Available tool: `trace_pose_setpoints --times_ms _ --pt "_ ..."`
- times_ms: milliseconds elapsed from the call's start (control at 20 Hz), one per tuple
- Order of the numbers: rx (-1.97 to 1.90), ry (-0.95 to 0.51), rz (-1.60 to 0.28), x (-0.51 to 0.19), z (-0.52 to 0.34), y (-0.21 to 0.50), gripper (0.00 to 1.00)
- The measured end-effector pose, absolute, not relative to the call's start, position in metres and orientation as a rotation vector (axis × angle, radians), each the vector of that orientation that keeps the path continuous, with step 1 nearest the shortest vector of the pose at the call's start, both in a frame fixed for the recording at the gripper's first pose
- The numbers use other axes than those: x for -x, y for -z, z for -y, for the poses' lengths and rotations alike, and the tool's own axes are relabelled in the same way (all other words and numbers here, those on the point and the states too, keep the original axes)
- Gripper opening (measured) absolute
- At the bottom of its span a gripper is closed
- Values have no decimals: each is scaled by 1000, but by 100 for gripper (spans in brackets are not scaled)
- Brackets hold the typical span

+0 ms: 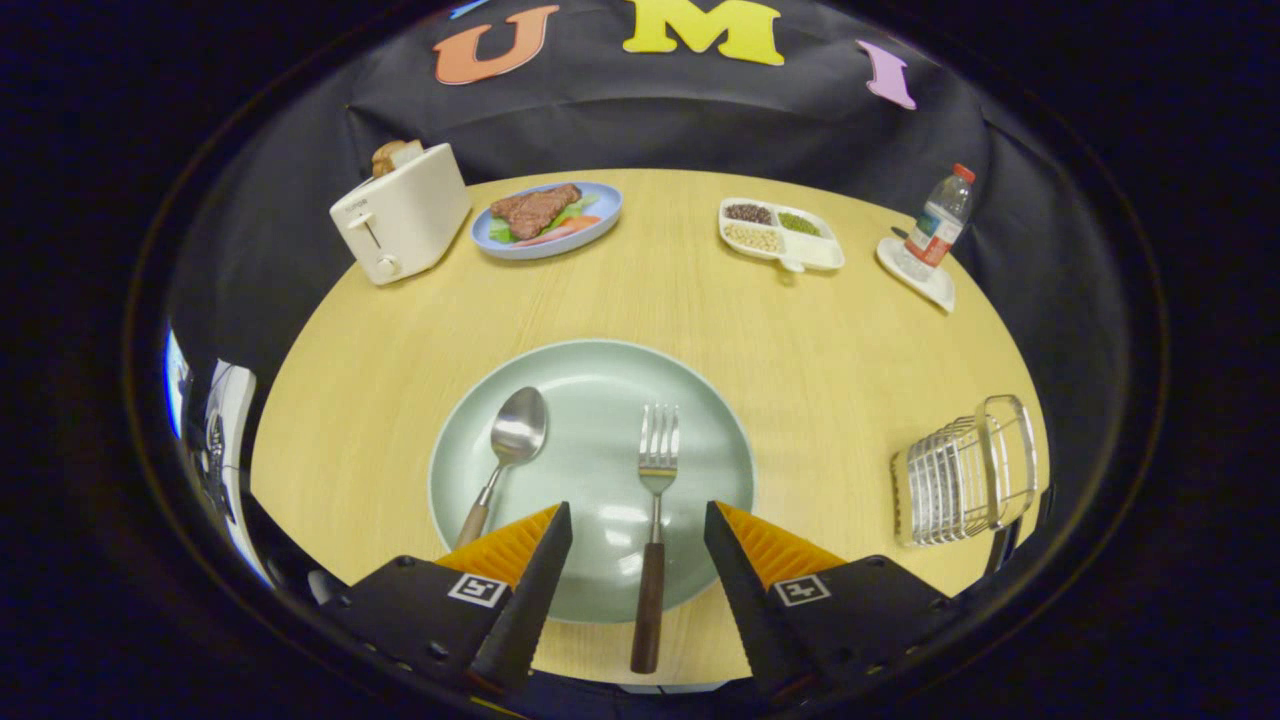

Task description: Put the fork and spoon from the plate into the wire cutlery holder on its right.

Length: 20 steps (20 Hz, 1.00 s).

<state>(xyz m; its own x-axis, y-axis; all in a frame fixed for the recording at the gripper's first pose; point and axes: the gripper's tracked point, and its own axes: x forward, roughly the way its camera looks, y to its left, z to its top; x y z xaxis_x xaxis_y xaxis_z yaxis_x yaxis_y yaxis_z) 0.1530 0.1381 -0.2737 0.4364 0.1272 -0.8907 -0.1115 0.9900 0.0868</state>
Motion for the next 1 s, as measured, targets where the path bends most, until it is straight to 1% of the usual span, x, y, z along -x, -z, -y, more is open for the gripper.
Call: trace_pose_setpoints --times_ms 150,300,350,500,600,650,800,850,950,1000 --pt "-77 -146 -1198 -147 -144 283 80" --pt "-44 -126 -1215 -149 -141 290 69" --pt "-19 -112 -1214 -151 -137 295 67" --pt "7 -94 -1246 -150 -134 300 50" --pt "-10 -89 -1266 -149 -134 308 24" --pt "-18 -90 -1268 -149 -133 305 21" --pt "-30 -96 -1273 -155 -132 298 21" --pt "-51 -103 -1281 -146 -137 306 8" --pt "-75 -117 -1280 -147 -139 306 8" --pt "-86 -114 -1273 -149 -139 309 1"
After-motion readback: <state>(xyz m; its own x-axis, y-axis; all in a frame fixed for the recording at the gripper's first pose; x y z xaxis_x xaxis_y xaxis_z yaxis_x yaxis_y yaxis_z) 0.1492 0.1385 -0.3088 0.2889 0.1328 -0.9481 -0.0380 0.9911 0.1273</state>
